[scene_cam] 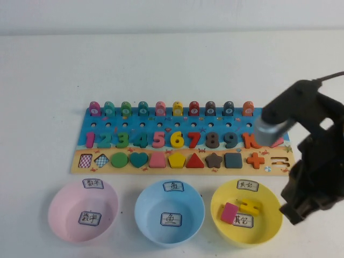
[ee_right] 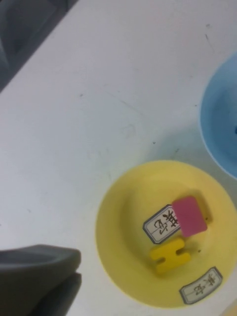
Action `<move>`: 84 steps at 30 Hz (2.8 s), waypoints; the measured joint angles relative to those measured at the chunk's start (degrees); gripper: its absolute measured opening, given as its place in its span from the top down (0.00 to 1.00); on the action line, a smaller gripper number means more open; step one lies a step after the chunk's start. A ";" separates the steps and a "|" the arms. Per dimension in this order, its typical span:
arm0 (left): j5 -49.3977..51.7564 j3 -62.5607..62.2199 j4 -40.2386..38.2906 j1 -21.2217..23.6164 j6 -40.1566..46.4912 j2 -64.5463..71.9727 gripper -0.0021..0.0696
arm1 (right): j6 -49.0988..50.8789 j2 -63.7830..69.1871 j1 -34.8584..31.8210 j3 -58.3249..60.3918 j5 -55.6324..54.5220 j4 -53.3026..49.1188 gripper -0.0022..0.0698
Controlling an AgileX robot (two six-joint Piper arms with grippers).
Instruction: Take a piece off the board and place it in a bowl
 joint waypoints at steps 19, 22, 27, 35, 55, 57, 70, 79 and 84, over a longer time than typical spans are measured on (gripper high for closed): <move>0.00 0.00 0.00 0.00 0.00 0.00 0.98 | 1.65 -22.76 0.00 23.27 -12.49 -1.25 0.99; 0.00 0.00 0.00 0.00 0.00 0.00 0.98 | 1.77 -24.63 -2.10 31.55 -23.09 -2.66 0.99; 0.00 0.00 0.00 0.00 0.00 0.00 0.98 | 1.77 -34.87 -15.75 46.90 -43.70 2.98 0.99; 0.00 0.00 0.00 0.00 0.00 0.00 0.98 | 1.77 -57.54 -35.39 63.38 -58.09 9.18 0.99; 0.08 0.00 0.00 0.00 0.00 0.00 0.98 | -7.43 -73.97 -34.27 67.00 -57.05 9.51 0.99; 0.08 0.00 0.00 0.00 0.00 0.00 0.98 | -7.66 -73.97 -34.27 67.00 -57.15 9.51 0.99; 0.08 0.00 0.00 0.00 0.00 0.00 0.98 | 0.73 -73.97 -34.27 69.24 -58.10 -0.69 0.99; 0.08 0.00 0.00 0.00 0.00 0.00 0.98 | 0.57 -73.99 -34.27 69.24 -47.69 -0.83 0.99; 0.08 0.00 0.00 0.00 0.00 0.00 0.98 | 0.57 -73.99 -34.27 69.24 -47.58 -0.83 0.99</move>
